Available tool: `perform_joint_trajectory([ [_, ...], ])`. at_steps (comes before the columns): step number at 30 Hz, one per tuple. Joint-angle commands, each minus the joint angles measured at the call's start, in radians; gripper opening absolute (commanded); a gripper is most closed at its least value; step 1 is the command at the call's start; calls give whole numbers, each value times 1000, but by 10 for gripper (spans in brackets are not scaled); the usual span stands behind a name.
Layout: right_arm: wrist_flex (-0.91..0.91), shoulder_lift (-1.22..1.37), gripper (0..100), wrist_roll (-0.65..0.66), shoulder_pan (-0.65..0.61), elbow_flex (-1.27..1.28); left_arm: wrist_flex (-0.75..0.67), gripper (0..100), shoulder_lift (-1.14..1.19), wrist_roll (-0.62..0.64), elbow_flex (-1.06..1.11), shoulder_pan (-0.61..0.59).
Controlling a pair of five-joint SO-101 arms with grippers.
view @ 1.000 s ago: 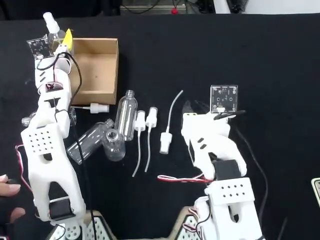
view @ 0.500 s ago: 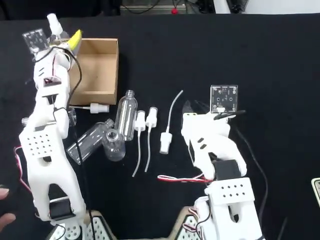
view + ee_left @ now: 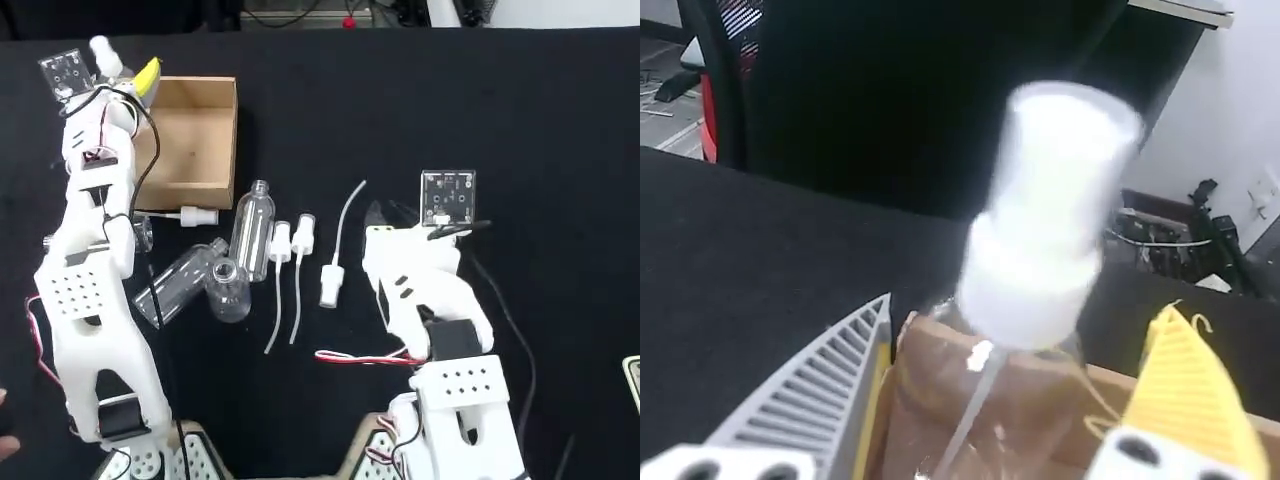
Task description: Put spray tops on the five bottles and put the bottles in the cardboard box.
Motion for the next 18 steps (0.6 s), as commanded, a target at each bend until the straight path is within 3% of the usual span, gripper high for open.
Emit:
perform_joint_trajectory([
  [1,-28,-18,57,0,6,-16,3,378,-132,-52,33,-12],
  [12,-28,-18,57,0,6,-18,3,378,-569,-69,530,-27],
  [18,-28,-18,57,0,5,-12,61,361,-858,-66,796,-99],
])
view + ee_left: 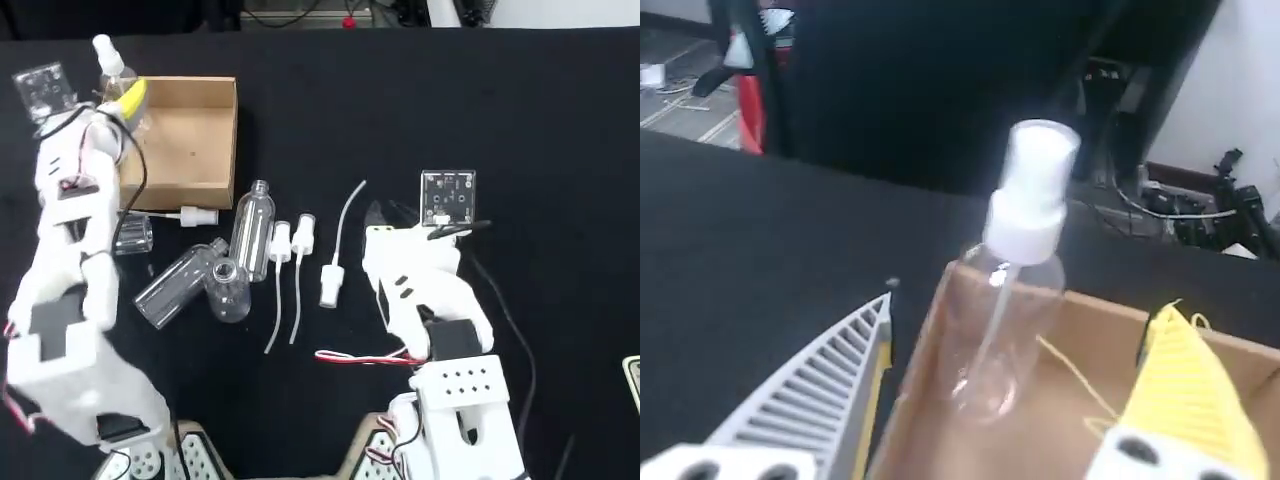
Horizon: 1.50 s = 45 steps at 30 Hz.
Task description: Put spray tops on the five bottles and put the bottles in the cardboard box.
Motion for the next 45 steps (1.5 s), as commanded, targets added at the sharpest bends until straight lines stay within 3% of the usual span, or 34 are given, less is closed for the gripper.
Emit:
perform_joint_trajectory([
  [1,-28,-18,57,0,3,-12,100,341,-295,-5,157,-68],
  [10,-28,-13,57,0,5,-10,404,219,-841,-37,455,-211],
  [17,-28,-18,57,0,3,-10,1126,263,-1148,-296,298,-203],
  [22,-26,-18,57,0,5,-10,1372,275,-1165,-342,265,-197],
  [33,-28,-18,57,-5,5,5,1490,275,-1177,-339,367,94],
  [40,-28,-18,57,-8,0,10,1599,275,-1198,-342,372,102],
  [45,-28,-18,57,-8,-2,8,1694,276,-1410,-341,374,116],
])
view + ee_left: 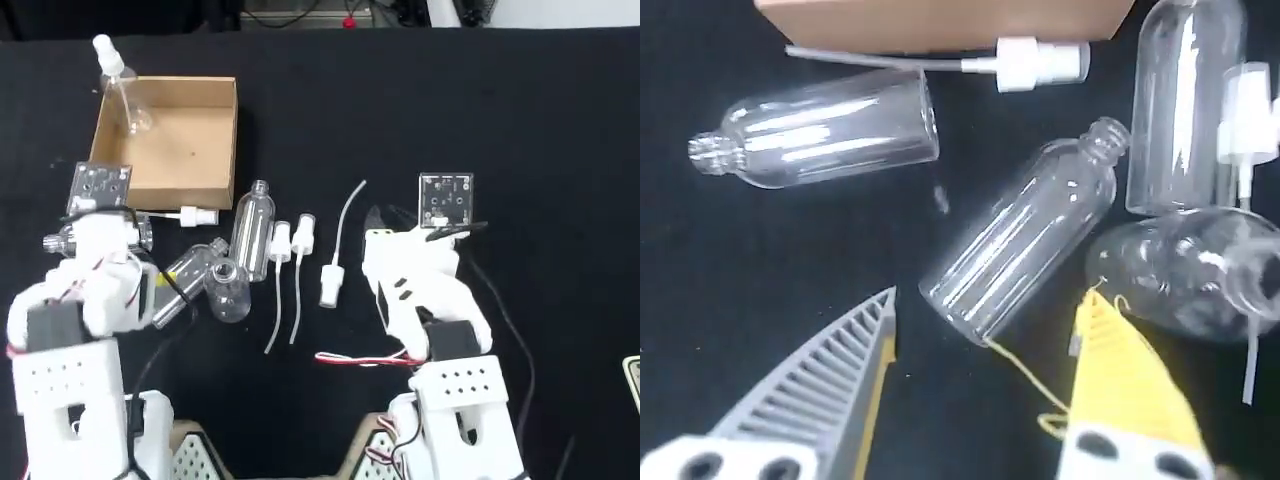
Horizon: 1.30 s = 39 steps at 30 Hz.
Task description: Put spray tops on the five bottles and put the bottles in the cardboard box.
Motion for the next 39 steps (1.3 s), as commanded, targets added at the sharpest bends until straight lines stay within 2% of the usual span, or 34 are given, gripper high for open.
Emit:
perform_joint_trajectory([
  [1,-28,-18,57,-8,-2,-15,74,276,-210,-5,5,41],
  [7,-28,-18,57,-8,-2,-15,-9,276,-431,-9,206,77],
  [13,-28,-18,57,-6,0,-15,-20,276,-606,-6,298,223],
  [17,-28,-18,57,-3,2,-15,-18,279,-624,-9,321,315],
  [21,-28,-18,57,-2,2,-15,-6,323,-600,-9,318,367],
  [29,-28,-18,57,-2,3,-18,17,329,-603,-106,349,348],
  [35,-28,-18,57,0,3,-18,-94,330,-603,-101,466,337],
  [39,-28,-18,57,0,5,-18,-195,330,-605,-18,579,335],
])
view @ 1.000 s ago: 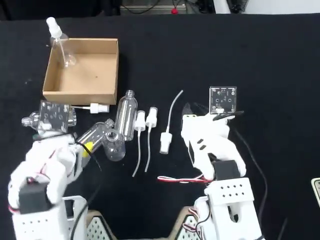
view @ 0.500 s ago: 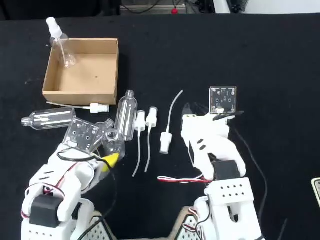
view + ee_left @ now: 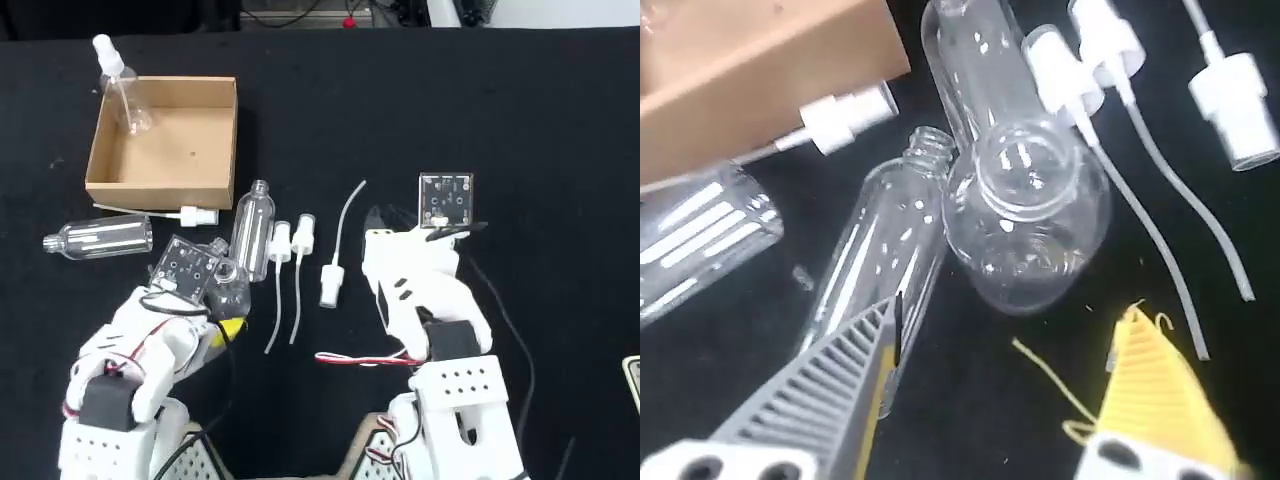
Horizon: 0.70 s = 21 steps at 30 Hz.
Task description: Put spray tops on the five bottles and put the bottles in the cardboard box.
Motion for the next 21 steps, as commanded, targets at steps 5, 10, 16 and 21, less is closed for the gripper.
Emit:
perform_joint_trajectory([
  [5,-28,-18,57,0,5,-18,-147,330,8,127,96,-1],
  [10,-55,-18,57,0,5,-10,-152,330,8,141,105,-1],
  [16,-60,-13,57,0,5,-10,-150,332,-117,180,111,-1],
  [21,-60,-13,57,0,5,-10,-221,347,-106,196,173,18],
])
